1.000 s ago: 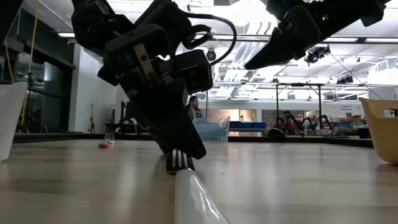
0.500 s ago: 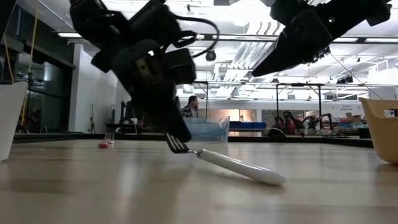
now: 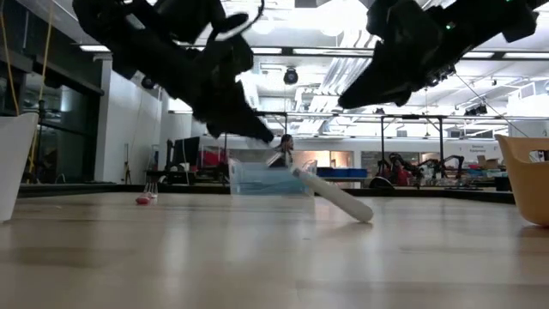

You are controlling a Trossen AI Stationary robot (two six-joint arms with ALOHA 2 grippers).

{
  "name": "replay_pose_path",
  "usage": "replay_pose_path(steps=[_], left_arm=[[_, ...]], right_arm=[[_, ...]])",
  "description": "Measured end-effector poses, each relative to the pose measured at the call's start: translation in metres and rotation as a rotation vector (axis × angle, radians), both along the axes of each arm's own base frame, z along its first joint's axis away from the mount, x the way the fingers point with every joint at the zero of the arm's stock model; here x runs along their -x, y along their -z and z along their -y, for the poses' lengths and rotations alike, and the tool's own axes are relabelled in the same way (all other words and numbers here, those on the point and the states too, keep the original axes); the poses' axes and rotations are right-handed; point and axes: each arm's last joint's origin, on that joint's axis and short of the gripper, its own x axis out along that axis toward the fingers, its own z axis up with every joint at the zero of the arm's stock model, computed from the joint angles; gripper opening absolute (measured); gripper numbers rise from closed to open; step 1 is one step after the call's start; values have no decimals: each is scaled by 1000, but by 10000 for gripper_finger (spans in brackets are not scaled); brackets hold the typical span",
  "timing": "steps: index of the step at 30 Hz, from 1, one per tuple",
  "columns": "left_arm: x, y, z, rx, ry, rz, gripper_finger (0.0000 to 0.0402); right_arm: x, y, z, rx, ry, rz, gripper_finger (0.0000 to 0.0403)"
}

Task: Sort silverware by color (type)
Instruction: Put the white fork into the yellow bin

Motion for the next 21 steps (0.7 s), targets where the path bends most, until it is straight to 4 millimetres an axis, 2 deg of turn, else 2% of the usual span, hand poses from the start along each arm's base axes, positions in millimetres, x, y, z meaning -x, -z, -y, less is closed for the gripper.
replay_pose_path(steps=[7, 11, 16, 21], left_arm=[[-3, -11, -1, -36, -22, 88, 1], [-3, -12, -1, -35, -23, 100, 1], [-4, -13, -1, -34, -23, 113, 1], [-4, -14, -1, -33, -23, 129, 1]], right_arm=[[-19, 14, 6, -54, -26, 39, 140], [-23, 24, 13, -82, -9, 14, 174], [-29, 35, 20, -228, -28, -4, 188], [-38, 54, 26, -333, 0, -24, 188]])
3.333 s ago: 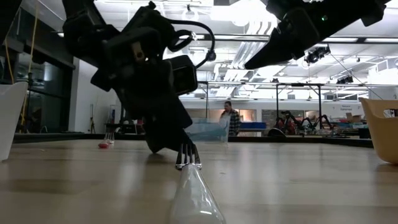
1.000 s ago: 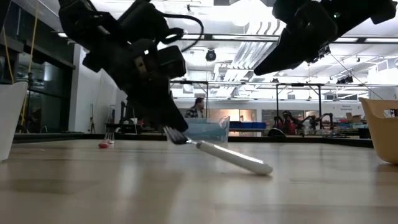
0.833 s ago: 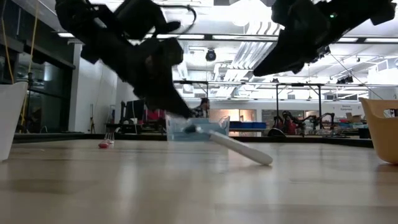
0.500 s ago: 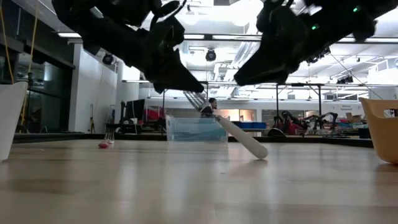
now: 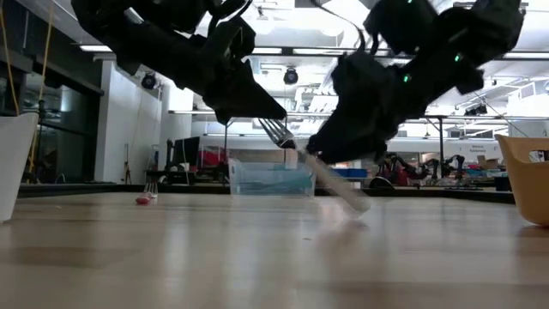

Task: Sort silverware by color (type)
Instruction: Put the white fork into the yellow bin

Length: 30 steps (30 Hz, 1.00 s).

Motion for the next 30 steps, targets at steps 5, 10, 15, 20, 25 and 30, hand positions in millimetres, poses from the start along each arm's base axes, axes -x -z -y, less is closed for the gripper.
replay_pose_path(steps=[5, 10, 15, 20, 25, 30], left_arm=[[0, -1, 0, 0, 1, 6, 0], [0, -1, 0, 0, 1, 5, 0], [0, -1, 0, 0, 1, 7, 0], [0, -1, 0, -6, 4, 9, 0], [0, -1, 0, -7, 4, 10, 0], [-1, -1, 0, -9, 5, 13, 0]], right_arm=[[-10, 11, 2, -46, -57, 62, 187], [-14, 15, 2, -62, -79, 88, 159], [-14, 14, 1, -66, -87, 101, 136], [-15, 11, 0, -82, -110, 129, 134], [-16, 11, 0, -88, -110, 135, 134], [-16, 9, 0, -91, -109, 151, 134]])
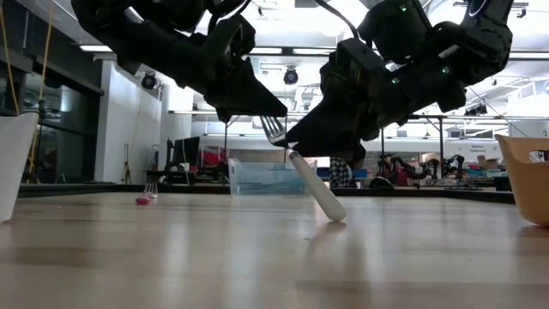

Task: Sort silverware by color (type)
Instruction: Put the white fork into the yellow bin

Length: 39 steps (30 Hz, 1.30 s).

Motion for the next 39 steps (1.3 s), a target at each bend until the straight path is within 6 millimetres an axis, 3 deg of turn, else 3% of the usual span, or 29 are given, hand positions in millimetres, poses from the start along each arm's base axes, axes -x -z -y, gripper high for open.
replay_pose_path(steps=[15, 24, 32, 39], left_arm=[[-1, -4, 0, -2, 2, 37, 0], [-2, -5, 0, -2, 3, 54, 0], [-2, -5, 1, 2, 16, 54, 0], [-2, -6, 1, 1, 10, 62, 7]], right_arm=[[0, -1, 0, 13, 9, 8, 188], [0, -1, 1, 48, 23, 12, 125], [0, -1, 1, 62, -7, 13, 11], [0, -2, 1, 71, -6, 11, 8]])
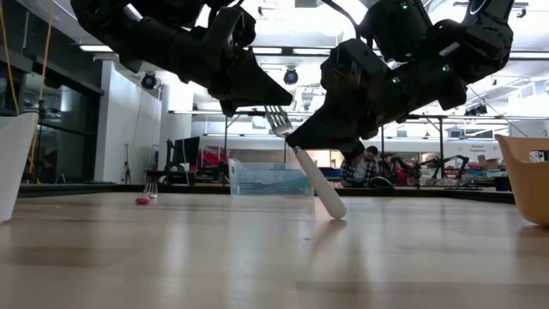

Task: Sort silverware by color (type)
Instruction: Put the white fork into the yellow bin

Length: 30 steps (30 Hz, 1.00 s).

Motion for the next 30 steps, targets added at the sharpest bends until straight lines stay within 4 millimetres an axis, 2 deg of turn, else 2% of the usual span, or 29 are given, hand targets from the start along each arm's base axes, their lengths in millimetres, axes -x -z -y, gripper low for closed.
replay_pose_path(steps=[6, 10, 13, 20, 24, 30], left_arm=[[6, -18, 4, -49, 16, 52, 47], [14, -37, 12, -116, 21, 118, 77], [23, -44, 17, -165, 12, 147, 94], [43, -29, 26, -140, 20, 174, 106], [51, -19, 29, -135, 33, 192, 106], [54, -14, 28, -121, 20, 176, 106]], right_arm=[[9, -16, 1, 22, 6, -34, 4], [20, -34, 1, 36, 41, -62, 2], [30, -49, -2, 30, 60, -67, 2], [62, -84, -17, -130, 117, -71, 2], [83, -100, -32, -231, 110, -87, 2], [111, -123, -63, -305, 170, -253, 2]])
